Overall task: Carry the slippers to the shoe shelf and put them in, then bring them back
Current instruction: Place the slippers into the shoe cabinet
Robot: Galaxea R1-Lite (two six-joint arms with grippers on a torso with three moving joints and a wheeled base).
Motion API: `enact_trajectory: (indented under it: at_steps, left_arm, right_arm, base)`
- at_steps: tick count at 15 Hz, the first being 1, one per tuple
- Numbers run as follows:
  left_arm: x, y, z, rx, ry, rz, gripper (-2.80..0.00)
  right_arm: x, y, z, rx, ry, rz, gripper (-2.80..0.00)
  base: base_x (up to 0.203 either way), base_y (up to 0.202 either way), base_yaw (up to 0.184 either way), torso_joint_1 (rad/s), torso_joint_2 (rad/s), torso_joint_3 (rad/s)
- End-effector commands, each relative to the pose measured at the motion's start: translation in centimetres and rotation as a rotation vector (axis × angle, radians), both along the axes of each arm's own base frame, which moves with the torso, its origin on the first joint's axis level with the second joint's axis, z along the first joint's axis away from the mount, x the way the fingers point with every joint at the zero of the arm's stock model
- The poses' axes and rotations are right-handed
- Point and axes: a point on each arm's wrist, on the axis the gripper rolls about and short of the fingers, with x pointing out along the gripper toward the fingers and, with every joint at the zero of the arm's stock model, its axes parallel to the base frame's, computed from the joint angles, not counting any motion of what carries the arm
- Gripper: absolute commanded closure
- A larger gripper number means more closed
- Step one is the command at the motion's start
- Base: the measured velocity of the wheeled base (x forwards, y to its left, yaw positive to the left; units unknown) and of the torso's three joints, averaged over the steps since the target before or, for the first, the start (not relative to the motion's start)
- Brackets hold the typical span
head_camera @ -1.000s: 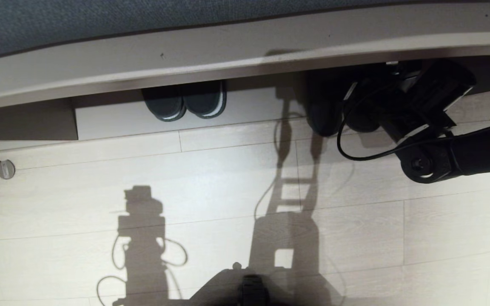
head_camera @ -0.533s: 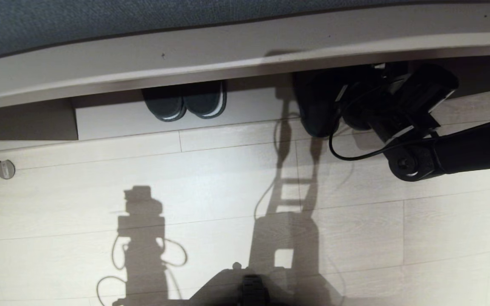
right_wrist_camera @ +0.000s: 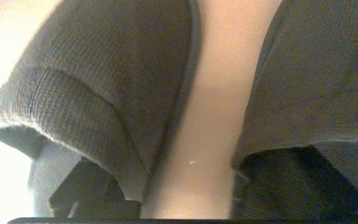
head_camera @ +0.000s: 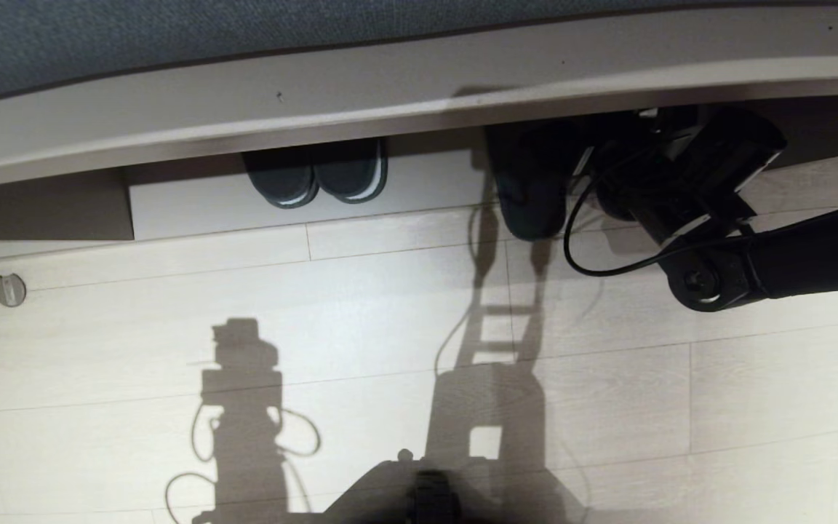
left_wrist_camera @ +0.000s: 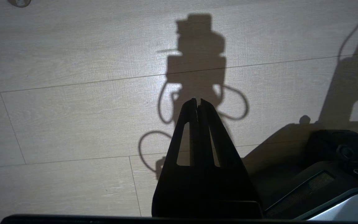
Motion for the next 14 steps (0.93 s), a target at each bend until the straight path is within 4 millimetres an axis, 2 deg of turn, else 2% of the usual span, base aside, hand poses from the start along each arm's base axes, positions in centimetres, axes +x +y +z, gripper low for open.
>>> enact_trajectory:
  at_steps: [1, 6, 10, 14]
  left_arm:
    - [0.0, 0.0, 0.0, 0.0, 0.001, 0.0, 0.0]
    - [0.0, 0.0, 0.0, 0.0, -0.001, 0.001, 0.0]
    - [0.0, 0.0, 0.0, 0.0, -0.001, 0.001, 0.0]
    - [0.0, 0.0, 0.0, 0.001, 0.0, 0.0, 0.0]
  right_arm:
    - [-0.8, -0.1, 0.4, -0.003, -0.005, -0.003, -2.8]
    - [-3.4, -0.8, 0.9, -0.013, 0.009, -0.018, -2.8]
    - [-4.2, -1.0, 1.1, -0.016, -0.005, -0.023, -2.8]
    - [-3.9, -1.0, -0.2, -0.023, 0.049, -0.035, -2.8]
  base:
    - [0.0, 0.0, 0.0, 0.0, 0.0, 0.0]
    - [0.0, 0.0, 0.0, 0.0, 0.0, 0.0]
    - [0.0, 0.0, 0.0, 0.0, 0.0, 0.0]
    - [0.0, 0.0, 0.0, 0.0, 0.0, 0.0]
